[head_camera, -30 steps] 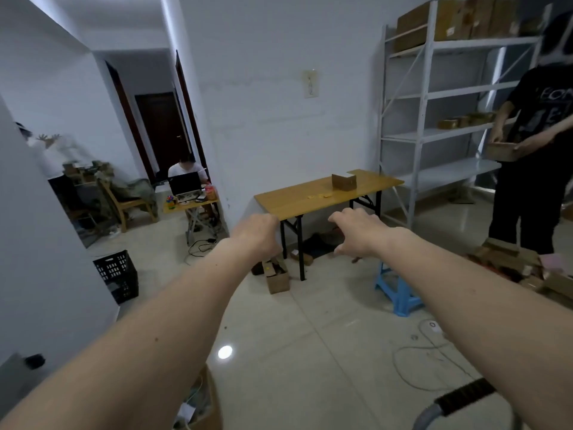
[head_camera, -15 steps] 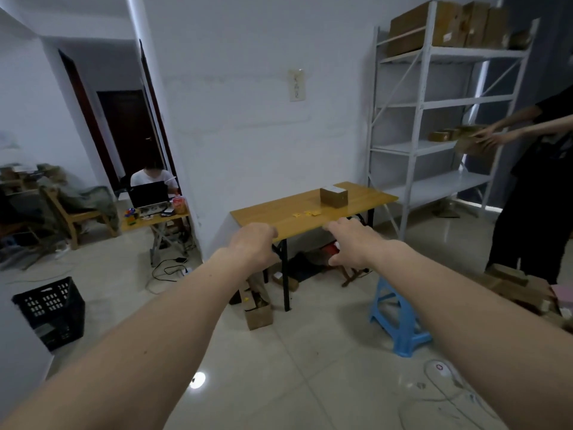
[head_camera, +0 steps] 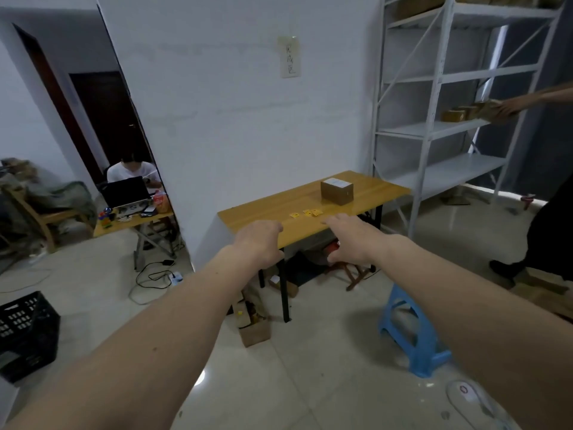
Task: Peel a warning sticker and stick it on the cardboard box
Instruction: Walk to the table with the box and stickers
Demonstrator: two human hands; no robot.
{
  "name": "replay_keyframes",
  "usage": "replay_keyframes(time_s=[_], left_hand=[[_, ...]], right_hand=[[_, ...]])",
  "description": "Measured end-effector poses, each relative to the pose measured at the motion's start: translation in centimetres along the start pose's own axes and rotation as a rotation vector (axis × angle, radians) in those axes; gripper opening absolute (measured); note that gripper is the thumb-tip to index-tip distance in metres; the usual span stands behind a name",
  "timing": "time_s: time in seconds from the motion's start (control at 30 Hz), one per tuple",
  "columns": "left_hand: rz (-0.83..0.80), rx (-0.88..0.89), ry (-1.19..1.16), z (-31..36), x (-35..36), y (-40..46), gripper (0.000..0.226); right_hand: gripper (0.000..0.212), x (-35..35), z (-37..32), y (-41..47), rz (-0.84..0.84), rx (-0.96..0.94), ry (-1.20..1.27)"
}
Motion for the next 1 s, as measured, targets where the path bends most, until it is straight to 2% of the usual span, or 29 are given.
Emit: replay_keyframes(time_s=[0.33, 0.8, 1.0], left_hand=[[0.076, -0.08, -0.039, 5.8, -1.1, 18.0, 0.07], [-0.017, -0.082, -0.053, 9.0, 5.6, 43.6, 0.061], [-0.046, -0.102, -0.078, 8.7, 6.5, 55.9, 0.062]], right_hand=[[0.093, -3.6, 13.1, 13.6, 0.036, -0.045, -0.039], [0.097, -0.7, 28.2, 33.6, -0.038, -0.036, -0.006], [0.097, -2.1, 33.3, 44.0, 0.014, -0.027, 0.023]])
Point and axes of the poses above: each hand's wrist, its own y-axis towards the middle knuckle, its own x-axis out of the palm, z = x × y, the point moved 8 cm from there along y, towards the middle knuckle, and after that the axes turned 13 degrees about -x, right-handed, at the moved point
